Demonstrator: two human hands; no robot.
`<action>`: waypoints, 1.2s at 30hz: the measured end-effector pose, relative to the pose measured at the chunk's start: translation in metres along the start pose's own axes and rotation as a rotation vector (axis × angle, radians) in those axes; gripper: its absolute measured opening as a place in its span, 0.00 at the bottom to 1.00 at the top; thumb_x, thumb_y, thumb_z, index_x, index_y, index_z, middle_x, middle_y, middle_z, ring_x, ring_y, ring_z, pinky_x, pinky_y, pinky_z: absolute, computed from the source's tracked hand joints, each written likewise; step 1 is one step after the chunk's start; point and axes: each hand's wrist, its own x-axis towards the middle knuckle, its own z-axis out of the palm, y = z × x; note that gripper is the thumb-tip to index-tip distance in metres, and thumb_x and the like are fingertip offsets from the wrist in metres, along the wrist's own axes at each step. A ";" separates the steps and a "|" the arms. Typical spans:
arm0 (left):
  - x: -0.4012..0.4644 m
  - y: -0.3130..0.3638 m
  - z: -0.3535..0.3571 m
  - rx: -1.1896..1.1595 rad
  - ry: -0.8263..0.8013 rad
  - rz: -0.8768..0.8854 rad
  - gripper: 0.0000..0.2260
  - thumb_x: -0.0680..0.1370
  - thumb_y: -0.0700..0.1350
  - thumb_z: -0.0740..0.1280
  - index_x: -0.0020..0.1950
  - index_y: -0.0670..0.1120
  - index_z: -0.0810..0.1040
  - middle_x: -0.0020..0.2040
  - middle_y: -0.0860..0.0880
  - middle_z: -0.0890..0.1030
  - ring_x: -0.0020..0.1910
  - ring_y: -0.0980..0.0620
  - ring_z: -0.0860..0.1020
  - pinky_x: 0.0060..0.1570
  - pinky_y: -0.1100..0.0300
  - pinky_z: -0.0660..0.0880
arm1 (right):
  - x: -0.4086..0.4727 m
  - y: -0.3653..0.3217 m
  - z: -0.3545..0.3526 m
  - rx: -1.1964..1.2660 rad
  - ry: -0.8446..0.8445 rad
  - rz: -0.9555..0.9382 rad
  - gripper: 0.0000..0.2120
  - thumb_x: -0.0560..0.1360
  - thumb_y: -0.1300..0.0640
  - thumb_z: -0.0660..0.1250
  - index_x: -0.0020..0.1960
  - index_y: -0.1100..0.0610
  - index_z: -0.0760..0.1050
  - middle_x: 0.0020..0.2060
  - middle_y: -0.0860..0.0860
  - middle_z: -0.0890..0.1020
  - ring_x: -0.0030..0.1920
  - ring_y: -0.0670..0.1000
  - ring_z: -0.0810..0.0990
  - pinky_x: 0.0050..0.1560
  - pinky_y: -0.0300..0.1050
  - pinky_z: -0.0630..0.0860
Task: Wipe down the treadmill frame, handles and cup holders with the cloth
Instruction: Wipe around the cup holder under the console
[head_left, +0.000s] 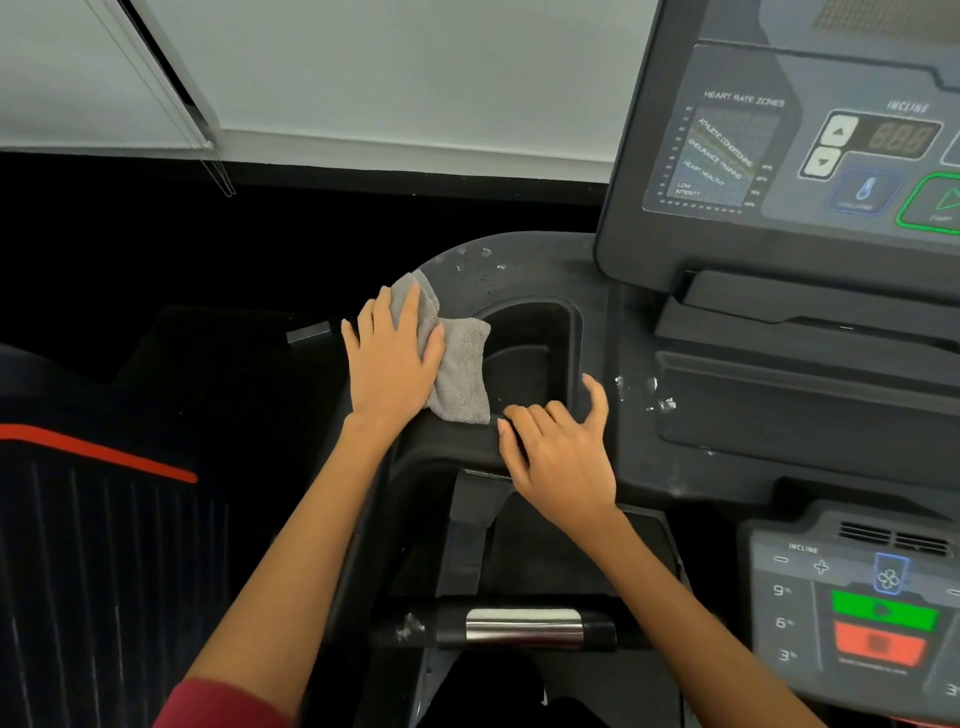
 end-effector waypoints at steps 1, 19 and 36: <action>-0.006 -0.002 -0.001 -0.004 -0.001 0.007 0.26 0.81 0.58 0.52 0.75 0.45 0.61 0.72 0.37 0.64 0.72 0.39 0.62 0.69 0.38 0.58 | 0.000 0.000 -0.001 -0.004 0.001 0.018 0.15 0.81 0.50 0.57 0.47 0.54 0.80 0.32 0.47 0.79 0.36 0.49 0.77 0.73 0.62 0.56; -0.019 -0.002 -0.001 0.044 0.011 0.161 0.28 0.80 0.59 0.47 0.74 0.44 0.63 0.73 0.37 0.64 0.73 0.38 0.61 0.71 0.39 0.55 | 0.011 0.007 0.001 0.238 -0.098 0.200 0.16 0.81 0.50 0.56 0.54 0.57 0.79 0.61 0.57 0.77 0.70 0.56 0.67 0.73 0.58 0.60; 0.032 0.011 0.006 0.022 -0.013 0.230 0.29 0.79 0.61 0.49 0.73 0.45 0.65 0.72 0.37 0.66 0.71 0.39 0.64 0.69 0.38 0.61 | 0.029 0.009 0.002 0.185 -0.219 0.331 0.24 0.80 0.49 0.50 0.66 0.62 0.73 0.72 0.64 0.65 0.73 0.62 0.63 0.70 0.59 0.67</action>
